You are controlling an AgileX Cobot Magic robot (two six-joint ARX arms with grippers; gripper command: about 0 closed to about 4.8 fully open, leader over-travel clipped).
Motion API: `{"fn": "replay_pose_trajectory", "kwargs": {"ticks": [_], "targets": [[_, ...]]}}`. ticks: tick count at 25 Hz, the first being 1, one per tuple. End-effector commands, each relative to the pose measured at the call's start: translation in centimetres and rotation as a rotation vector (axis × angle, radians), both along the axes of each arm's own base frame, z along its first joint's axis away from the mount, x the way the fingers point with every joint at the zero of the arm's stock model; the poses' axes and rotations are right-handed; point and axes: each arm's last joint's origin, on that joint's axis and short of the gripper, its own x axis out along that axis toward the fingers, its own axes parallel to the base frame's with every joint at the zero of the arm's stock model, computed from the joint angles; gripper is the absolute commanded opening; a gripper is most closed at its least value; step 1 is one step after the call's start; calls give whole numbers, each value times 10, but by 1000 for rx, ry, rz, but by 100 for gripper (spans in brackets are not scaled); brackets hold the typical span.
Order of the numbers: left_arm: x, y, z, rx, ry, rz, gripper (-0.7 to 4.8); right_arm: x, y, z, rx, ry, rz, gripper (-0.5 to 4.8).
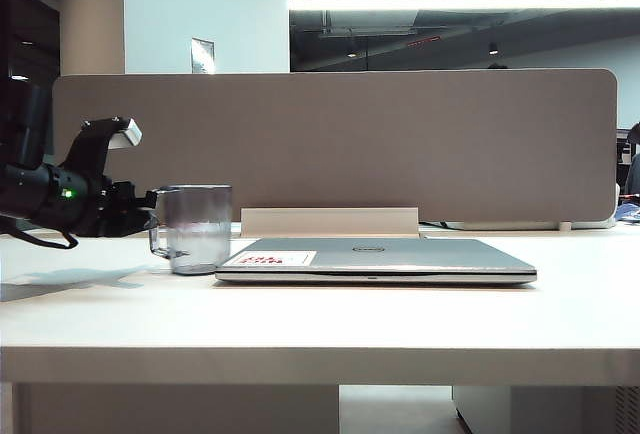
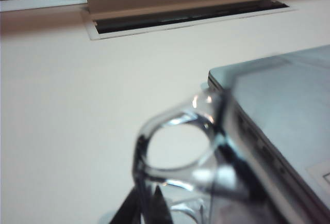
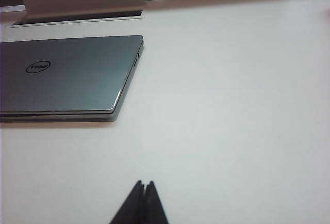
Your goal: Pick up the water cup and place it on the side of the laptop close to you.
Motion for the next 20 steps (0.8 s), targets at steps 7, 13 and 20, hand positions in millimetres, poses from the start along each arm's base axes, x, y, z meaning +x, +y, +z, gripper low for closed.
{"fn": "replay_pose_trajectory", "kwargs": {"ticks": [7, 13, 20], "targets": [[1, -2, 7, -30, -44, -3, -6, 0, 0, -1, 0, -1, -1, -8], [0, -2, 22, -114, -60, 9, -6, 0, 0, -1, 0, -1, -1, -8], [-21, -1, 78, -114, 2, 45, -6, 0, 0, -1, 0, 0, -1, -8]]}}
